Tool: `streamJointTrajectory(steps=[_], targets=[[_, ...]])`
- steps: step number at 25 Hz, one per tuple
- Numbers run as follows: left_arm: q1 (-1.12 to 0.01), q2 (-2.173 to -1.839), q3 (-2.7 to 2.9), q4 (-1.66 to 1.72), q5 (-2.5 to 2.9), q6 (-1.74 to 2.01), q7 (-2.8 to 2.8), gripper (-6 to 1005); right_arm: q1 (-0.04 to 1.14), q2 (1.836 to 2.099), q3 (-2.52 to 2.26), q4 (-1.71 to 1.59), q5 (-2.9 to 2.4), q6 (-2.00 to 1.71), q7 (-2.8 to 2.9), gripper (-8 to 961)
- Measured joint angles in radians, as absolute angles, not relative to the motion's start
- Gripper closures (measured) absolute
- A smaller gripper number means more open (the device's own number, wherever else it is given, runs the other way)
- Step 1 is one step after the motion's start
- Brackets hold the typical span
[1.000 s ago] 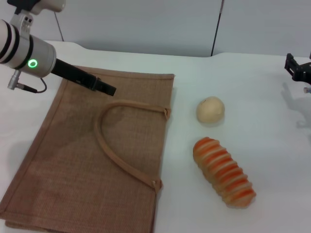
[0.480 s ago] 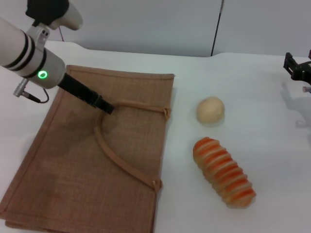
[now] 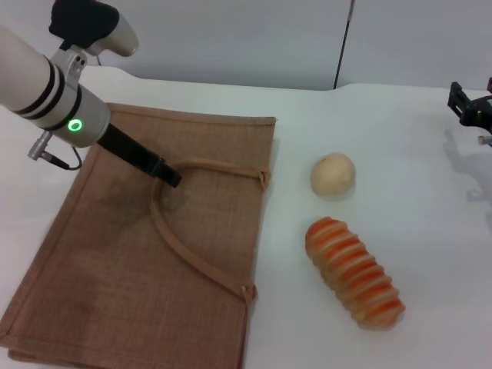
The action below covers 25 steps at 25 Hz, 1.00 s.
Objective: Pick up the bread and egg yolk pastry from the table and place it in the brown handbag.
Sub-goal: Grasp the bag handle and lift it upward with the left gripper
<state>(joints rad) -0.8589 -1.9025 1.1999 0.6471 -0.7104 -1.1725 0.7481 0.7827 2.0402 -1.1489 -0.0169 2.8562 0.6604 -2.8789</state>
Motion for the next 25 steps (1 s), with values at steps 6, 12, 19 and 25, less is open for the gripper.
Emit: streamJointTrajectory(steps=[6, 12, 19, 25], targets=[[-0.873, -1.902, 1.200, 0.599, -0.692, -1.153, 0.736, 448, 0.783, 2.040, -1.149, -0.017, 2.856, 0.660, -2.878, 298], [-0.879, -1.902, 1.199, 0.595, -0.684, -1.140, 0.732, 456, 0.782, 2.040, -1.149, -0.017, 2.856, 0.659, -2.878, 298], [-0.896, -1.903, 1.198, 0.549, -0.684, -1.121, 0.732, 545, 0.790, 2.040, -1.149, -0.016, 2.856, 0.660, -2.878, 298], [-0.908, -1.907, 1.204, 0.526, -0.684, -1.109, 0.732, 578, 0.790, 2.040, -1.149, -0.015, 2.856, 0.660, -2.878, 298]])
